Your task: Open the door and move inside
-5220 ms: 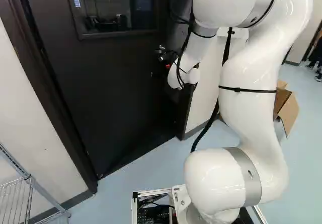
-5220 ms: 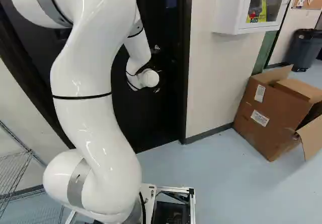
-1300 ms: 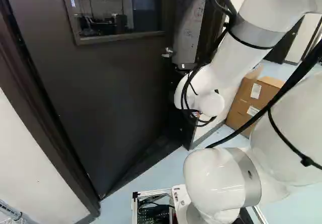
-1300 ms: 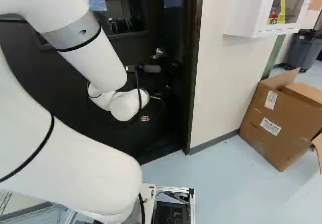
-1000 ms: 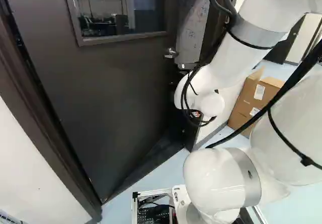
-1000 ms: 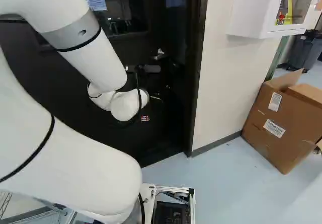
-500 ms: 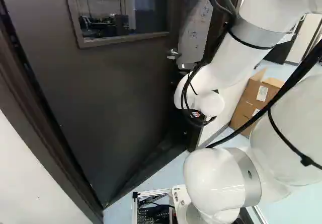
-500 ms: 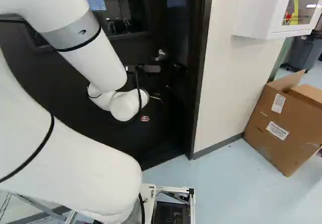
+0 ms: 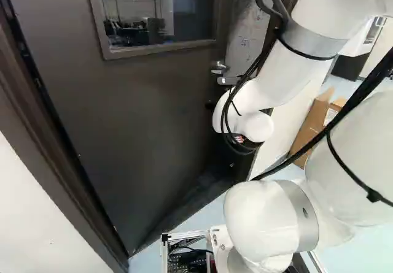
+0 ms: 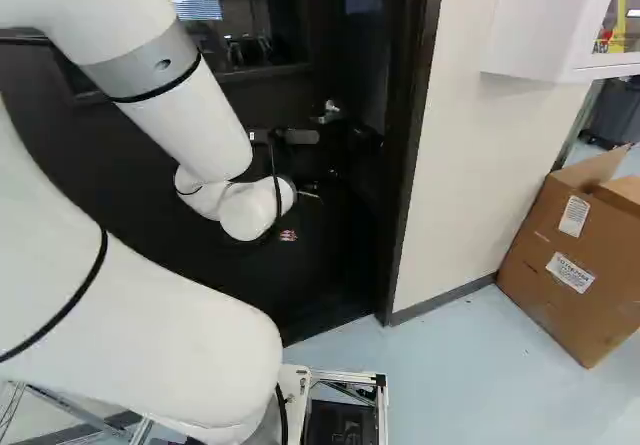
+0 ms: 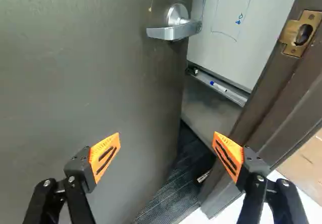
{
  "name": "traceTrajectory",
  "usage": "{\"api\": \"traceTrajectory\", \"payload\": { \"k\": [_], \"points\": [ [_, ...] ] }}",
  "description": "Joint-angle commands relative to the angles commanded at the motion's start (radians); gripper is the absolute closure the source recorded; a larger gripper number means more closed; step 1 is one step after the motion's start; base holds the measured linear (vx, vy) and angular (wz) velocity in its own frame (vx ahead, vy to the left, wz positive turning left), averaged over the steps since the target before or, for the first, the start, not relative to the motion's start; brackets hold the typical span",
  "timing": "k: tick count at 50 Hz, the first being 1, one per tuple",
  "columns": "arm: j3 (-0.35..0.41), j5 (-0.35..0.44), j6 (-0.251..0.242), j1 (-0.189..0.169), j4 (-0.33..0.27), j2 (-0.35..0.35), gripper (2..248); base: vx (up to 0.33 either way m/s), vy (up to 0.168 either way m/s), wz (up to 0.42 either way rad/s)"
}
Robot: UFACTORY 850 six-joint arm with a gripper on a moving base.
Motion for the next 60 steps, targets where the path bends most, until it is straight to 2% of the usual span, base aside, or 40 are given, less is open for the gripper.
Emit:
{"api": "traceTrajectory", "payload": {
  "k": [22, 47, 60],
  "points": [
    [0.000, 0.000, 0.000, 0.000, 0.000, 0.000, 3, 0.048, 0.022, 0.104],
    [-0.001, 0.000, 0.000, 0.000, 0.000, -0.001, 3, 0.017, 0.002, 0.005],
    [-0.024, 0.000, 0.000, 0.001, 0.006, -0.027, 3, 0.000, 0.000, 0.000]
  ]
}}
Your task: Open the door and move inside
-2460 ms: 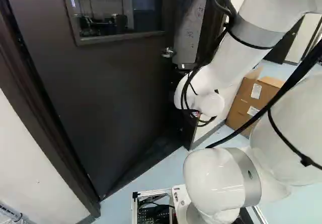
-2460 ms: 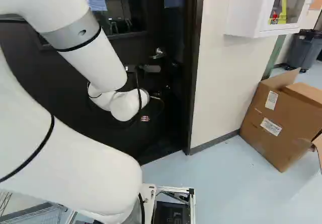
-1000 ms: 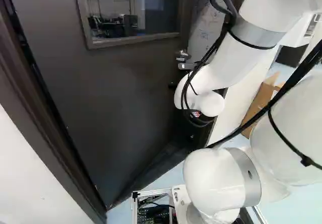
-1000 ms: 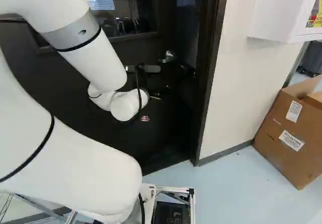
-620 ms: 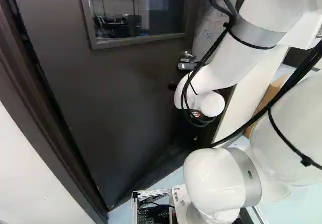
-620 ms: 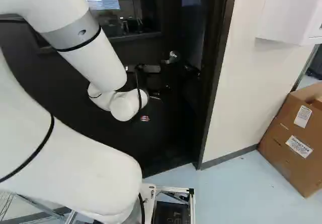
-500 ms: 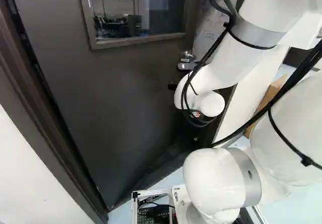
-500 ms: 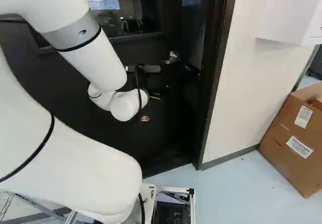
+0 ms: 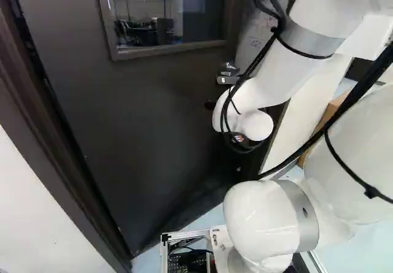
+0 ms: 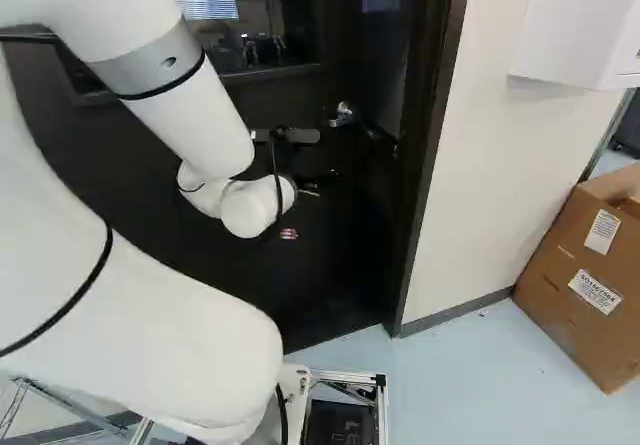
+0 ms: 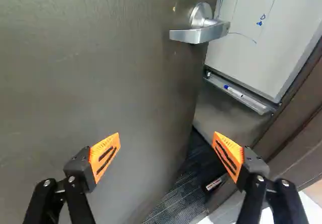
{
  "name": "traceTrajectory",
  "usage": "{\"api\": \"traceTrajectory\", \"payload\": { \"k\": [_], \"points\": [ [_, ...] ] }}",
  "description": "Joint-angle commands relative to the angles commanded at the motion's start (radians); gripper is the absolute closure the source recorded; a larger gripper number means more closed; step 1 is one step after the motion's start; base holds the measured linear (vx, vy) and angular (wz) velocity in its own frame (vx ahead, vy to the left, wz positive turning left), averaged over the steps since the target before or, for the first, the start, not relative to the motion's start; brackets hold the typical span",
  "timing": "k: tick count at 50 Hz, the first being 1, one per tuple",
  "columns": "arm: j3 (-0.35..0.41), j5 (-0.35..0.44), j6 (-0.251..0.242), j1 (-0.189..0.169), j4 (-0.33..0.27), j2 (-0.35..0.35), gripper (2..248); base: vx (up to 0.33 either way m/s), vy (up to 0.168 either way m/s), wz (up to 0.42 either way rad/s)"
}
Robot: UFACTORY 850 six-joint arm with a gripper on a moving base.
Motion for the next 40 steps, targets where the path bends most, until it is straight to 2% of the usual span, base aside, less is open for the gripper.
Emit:
{"api": "traceTrajectory", "payload": {
  "k": [9, 20, 40],
  "points": [
    [-0.021, -0.001, 0.000, 0.004, 0.024, -0.024, 3, 0.000, 0.000, 0.000],
    [-0.044, -0.021, 0.000, 0.015, 0.081, -0.049, 3, 0.000, 0.000, 0.000],
    [-0.100, -0.038, 0.000, 0.052, 0.164, -0.108, 3, 0.000, 0.000, 0.000]
  ]
}}
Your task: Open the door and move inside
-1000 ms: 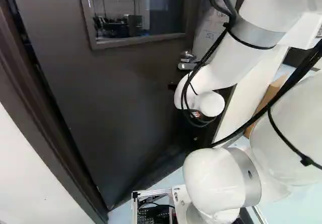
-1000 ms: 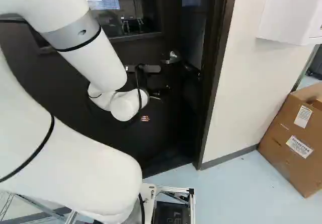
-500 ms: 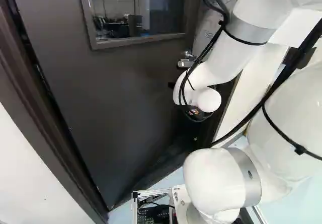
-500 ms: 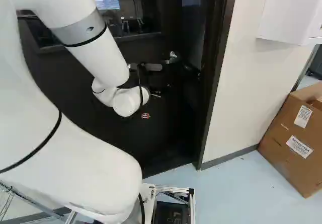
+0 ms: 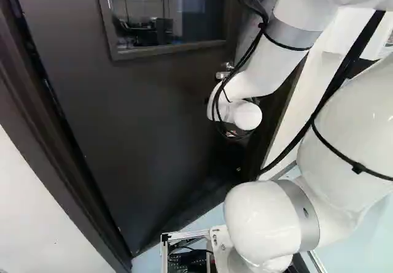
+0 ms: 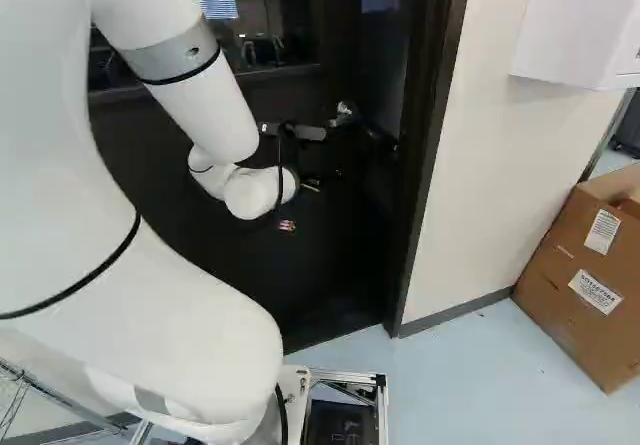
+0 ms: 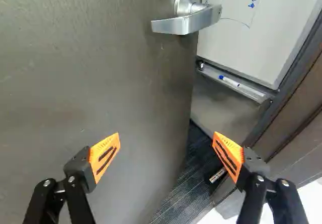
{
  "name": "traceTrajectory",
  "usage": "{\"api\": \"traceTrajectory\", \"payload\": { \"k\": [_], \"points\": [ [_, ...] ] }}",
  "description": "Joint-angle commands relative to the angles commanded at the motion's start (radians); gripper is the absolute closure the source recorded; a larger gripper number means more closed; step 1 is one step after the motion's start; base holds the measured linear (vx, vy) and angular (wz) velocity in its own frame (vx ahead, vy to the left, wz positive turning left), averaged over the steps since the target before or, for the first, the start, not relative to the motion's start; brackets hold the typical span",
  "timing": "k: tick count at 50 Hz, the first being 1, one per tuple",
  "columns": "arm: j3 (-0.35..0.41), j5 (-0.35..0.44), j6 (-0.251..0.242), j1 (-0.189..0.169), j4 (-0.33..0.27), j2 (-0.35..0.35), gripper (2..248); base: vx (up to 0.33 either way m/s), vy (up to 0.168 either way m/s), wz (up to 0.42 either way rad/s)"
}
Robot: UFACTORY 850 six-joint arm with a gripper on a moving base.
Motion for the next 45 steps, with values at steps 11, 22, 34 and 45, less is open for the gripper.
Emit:
{"api": "traceTrajectory", "payload": {
  "k": [11, 22, 34, 45],
  "points": [
    [-0.033, 0.000, 0.000, 0.024, 0.036, -0.034, 3, 0.000, 0.000, 0.000],
    [-0.061, 0.000, 0.000, 0.052, 0.072, -0.062, 3, 0.000, 0.000, 0.000],
    [-0.085, 0.000, 0.000, 0.084, 0.092, -0.086, 3, 0.000, 0.000, 0.000],
    [-0.106, 0.000, 0.000, 0.113, 0.097, -0.107, 3, 0.000, 0.000, 0.000]
  ]
}}
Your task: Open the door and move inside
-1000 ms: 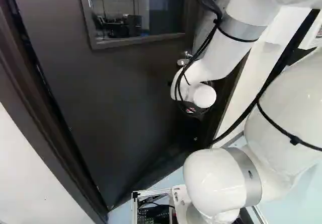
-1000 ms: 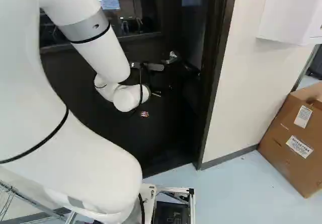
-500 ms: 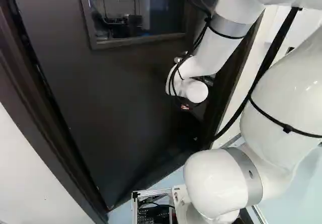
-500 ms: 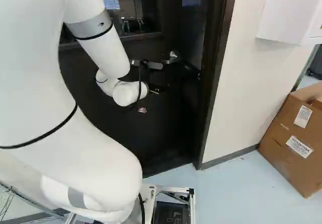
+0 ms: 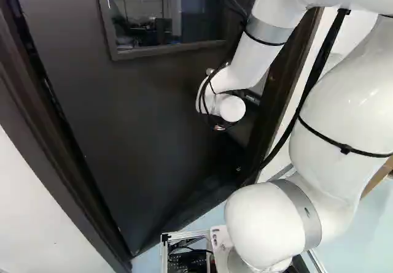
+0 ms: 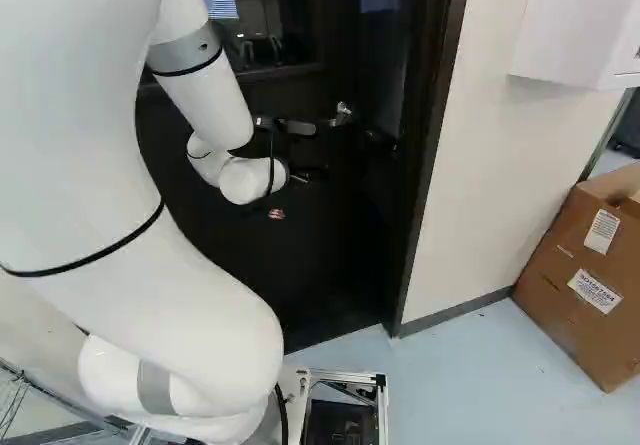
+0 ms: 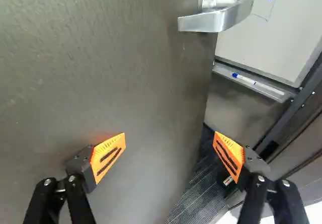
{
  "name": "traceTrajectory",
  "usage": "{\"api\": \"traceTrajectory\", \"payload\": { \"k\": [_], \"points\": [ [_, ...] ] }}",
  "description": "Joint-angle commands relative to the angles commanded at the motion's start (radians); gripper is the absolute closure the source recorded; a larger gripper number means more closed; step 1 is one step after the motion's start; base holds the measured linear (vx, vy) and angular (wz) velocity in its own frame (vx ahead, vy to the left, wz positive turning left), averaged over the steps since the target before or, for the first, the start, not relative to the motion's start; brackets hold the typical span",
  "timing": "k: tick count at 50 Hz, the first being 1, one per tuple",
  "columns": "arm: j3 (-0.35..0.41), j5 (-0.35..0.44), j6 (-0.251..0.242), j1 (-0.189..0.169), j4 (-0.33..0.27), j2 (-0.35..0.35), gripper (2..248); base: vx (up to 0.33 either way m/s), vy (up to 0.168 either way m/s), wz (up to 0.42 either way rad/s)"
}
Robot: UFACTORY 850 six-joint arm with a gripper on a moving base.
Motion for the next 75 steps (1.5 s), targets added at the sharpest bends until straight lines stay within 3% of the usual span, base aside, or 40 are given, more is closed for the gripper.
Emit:
{"api": "traceTrajectory", "payload": {
  "k": [36, 75],
  "points": [
    [-0.080, 0.000, 0.000, 0.090, -0.023, -0.077, 3, 0.000, 0.000, 0.000],
    [-0.196, 0.000, 0.000, 0.188, -0.120, -0.182, 3, 0.000, 0.000, 0.000]
  ]
}}
